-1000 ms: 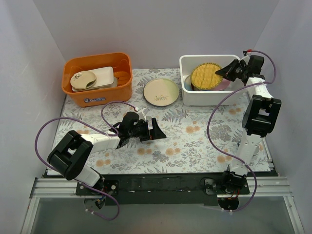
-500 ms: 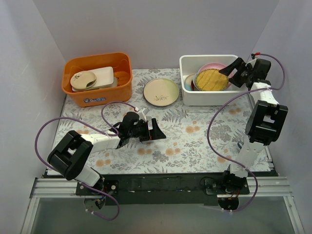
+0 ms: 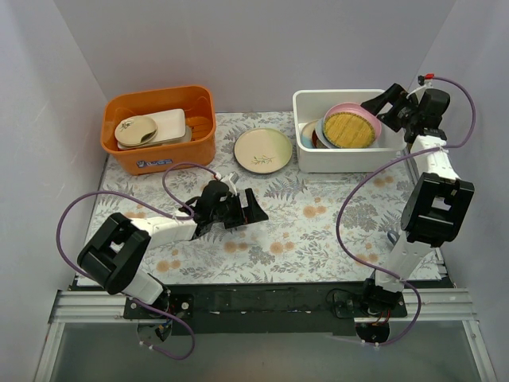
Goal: Place the plates into the plastic bin on the countertop
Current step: Place the plate in the plastic bin.
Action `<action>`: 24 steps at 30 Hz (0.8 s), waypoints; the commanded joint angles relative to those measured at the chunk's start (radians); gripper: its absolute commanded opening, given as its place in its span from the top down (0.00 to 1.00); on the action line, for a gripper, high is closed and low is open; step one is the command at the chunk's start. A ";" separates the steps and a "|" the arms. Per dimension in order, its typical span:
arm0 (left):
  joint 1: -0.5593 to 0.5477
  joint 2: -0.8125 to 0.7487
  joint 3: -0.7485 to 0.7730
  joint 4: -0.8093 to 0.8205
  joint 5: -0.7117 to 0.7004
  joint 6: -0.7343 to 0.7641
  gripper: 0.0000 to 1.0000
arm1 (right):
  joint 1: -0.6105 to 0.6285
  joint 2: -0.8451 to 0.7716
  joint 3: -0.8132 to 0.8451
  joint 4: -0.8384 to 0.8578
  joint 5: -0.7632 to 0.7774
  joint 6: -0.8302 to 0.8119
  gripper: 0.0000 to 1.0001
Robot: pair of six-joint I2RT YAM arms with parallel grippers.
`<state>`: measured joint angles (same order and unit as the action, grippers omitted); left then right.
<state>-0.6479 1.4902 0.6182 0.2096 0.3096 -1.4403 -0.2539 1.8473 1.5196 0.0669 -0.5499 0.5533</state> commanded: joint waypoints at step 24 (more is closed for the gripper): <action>0.086 0.212 0.061 0.333 -0.219 -0.393 0.06 | 0.142 -0.658 -0.676 0.200 -0.030 0.017 0.02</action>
<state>-0.5705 1.6669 0.6445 0.4404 0.1169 -1.7676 -0.1497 1.2736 0.9073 0.2203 -0.5686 0.5671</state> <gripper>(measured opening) 0.951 0.982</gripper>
